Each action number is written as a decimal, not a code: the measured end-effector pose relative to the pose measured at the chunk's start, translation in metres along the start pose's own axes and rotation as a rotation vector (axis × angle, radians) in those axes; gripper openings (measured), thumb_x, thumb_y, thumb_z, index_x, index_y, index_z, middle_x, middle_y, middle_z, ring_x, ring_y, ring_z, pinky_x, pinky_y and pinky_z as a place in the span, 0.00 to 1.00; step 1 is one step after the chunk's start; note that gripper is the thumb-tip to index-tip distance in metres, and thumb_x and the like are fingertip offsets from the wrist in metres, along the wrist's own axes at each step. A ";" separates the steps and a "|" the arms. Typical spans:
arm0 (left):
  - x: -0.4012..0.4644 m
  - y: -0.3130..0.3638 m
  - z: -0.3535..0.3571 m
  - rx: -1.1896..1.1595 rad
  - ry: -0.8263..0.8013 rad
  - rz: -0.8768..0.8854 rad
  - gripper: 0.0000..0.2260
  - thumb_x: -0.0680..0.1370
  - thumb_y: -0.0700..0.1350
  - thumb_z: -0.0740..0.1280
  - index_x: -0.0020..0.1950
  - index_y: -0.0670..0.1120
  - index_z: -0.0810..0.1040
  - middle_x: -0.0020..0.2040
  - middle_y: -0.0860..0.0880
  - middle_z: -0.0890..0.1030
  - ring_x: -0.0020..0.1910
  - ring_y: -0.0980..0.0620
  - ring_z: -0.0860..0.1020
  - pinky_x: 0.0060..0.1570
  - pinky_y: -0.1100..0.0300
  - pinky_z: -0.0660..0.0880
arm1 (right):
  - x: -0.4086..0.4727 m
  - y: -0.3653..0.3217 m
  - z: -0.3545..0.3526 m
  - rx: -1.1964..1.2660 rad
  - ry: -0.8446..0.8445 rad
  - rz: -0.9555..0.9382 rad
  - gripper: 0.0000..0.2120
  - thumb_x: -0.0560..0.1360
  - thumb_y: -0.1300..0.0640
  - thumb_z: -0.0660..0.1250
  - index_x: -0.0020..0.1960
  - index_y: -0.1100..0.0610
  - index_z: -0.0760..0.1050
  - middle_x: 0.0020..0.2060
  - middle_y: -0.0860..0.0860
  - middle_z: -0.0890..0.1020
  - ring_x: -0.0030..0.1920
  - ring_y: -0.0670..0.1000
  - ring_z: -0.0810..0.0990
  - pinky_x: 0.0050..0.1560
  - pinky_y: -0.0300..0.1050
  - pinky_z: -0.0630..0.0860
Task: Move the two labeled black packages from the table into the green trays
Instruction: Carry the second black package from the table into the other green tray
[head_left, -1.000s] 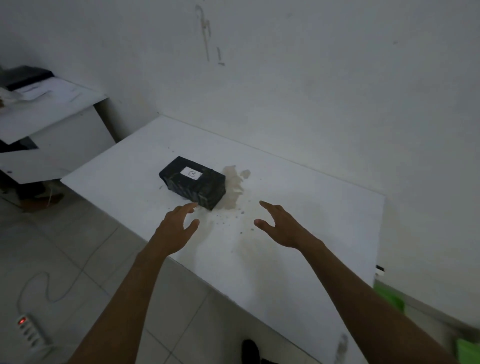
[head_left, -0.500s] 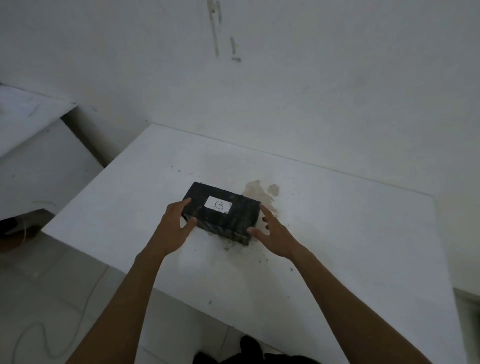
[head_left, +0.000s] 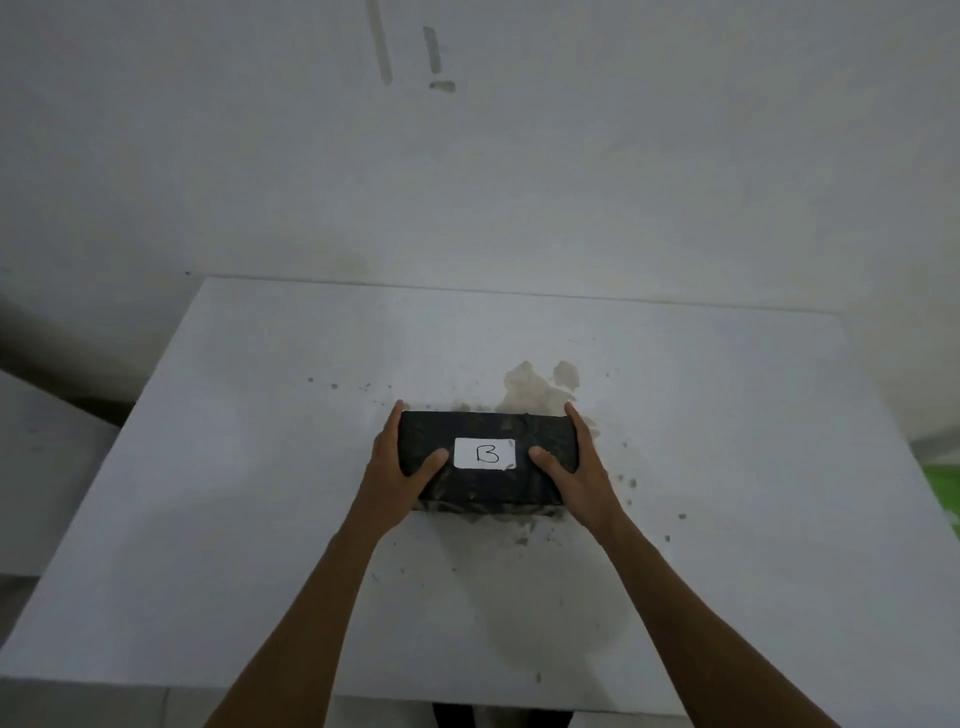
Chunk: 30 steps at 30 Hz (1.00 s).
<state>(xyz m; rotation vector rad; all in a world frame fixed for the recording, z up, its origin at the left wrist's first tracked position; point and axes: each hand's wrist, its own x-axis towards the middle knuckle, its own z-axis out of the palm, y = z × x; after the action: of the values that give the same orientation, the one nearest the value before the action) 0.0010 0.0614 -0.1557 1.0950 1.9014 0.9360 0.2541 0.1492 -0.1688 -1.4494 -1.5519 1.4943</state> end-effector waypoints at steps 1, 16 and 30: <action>0.002 -0.003 0.000 -0.032 -0.001 0.008 0.42 0.73 0.62 0.68 0.79 0.56 0.49 0.75 0.49 0.63 0.66 0.53 0.68 0.61 0.57 0.75 | 0.001 0.001 0.000 0.013 -0.001 0.005 0.43 0.72 0.39 0.72 0.81 0.40 0.54 0.67 0.43 0.73 0.61 0.45 0.78 0.51 0.34 0.82; -0.012 0.044 -0.002 -0.434 -0.180 0.084 0.29 0.75 0.49 0.72 0.69 0.68 0.63 0.65 0.57 0.73 0.57 0.54 0.79 0.39 0.60 0.82 | -0.059 -0.038 -0.032 0.182 0.151 -0.055 0.32 0.77 0.48 0.74 0.76 0.37 0.62 0.64 0.44 0.77 0.57 0.43 0.83 0.50 0.36 0.82; -0.087 0.120 0.118 -0.305 -0.539 0.214 0.27 0.78 0.48 0.68 0.73 0.61 0.61 0.65 0.56 0.71 0.57 0.57 0.79 0.43 0.61 0.81 | -0.202 0.017 -0.154 0.272 0.427 -0.014 0.30 0.76 0.46 0.74 0.73 0.34 0.65 0.64 0.45 0.78 0.56 0.44 0.84 0.49 0.40 0.84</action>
<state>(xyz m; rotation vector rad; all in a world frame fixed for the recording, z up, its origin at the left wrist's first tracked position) 0.1770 0.0544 -0.0866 1.2265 1.1832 0.8968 0.4550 0.0146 -0.0893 -1.4715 -1.0580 1.2287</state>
